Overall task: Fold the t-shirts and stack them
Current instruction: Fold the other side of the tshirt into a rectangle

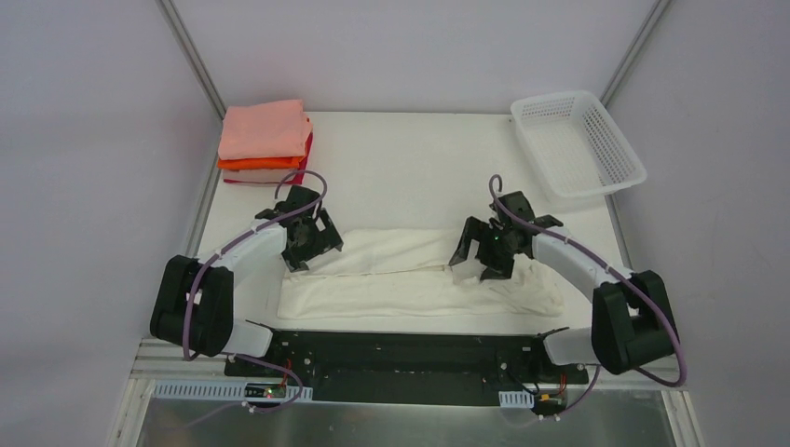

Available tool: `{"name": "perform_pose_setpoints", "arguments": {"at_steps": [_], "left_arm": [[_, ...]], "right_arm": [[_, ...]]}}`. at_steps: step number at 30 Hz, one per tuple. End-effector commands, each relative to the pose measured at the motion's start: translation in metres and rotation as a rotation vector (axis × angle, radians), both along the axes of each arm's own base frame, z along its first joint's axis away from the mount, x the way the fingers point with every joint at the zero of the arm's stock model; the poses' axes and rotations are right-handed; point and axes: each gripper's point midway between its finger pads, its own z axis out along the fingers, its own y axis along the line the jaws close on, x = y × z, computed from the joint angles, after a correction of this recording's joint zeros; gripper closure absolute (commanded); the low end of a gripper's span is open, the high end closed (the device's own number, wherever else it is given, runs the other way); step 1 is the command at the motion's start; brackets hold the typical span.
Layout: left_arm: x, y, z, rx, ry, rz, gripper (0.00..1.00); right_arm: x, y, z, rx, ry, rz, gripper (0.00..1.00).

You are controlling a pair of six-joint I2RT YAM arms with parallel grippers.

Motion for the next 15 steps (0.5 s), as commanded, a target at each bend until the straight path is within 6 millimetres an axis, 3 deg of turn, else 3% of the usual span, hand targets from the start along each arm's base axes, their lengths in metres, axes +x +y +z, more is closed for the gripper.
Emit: {"name": "perform_pose_setpoints", "arguments": {"at_steps": [1, 5, 8, 11, 15], "left_arm": [[0.002, 0.011, -0.002, 0.052, -0.022, 0.013, 0.01], [0.003, 0.014, 0.002, 0.06, -0.04, 0.018, 0.01], [0.004, 0.015, 0.007, 0.059, -0.059, 0.022, 0.01], [0.006, 0.013, 0.015, 0.044, -0.083, 0.018, 0.01], [0.006, 0.007, 0.02, 0.015, -0.096, 0.001, 0.01]], "right_arm": [[-0.067, 0.006, 0.007, 0.018, 0.113, 0.022, 0.01], [-0.131, -0.003, 0.01, 0.04, 0.245, -0.065, 0.0], [-0.153, -0.015, 0.019, 0.044, 0.245, -0.118, 0.01], [-0.137, -0.027, 0.042, 0.01, 0.078, -0.124, 0.0], [-0.09, -0.026, 0.076, -0.007, -0.135, -0.141, 0.0]]}}
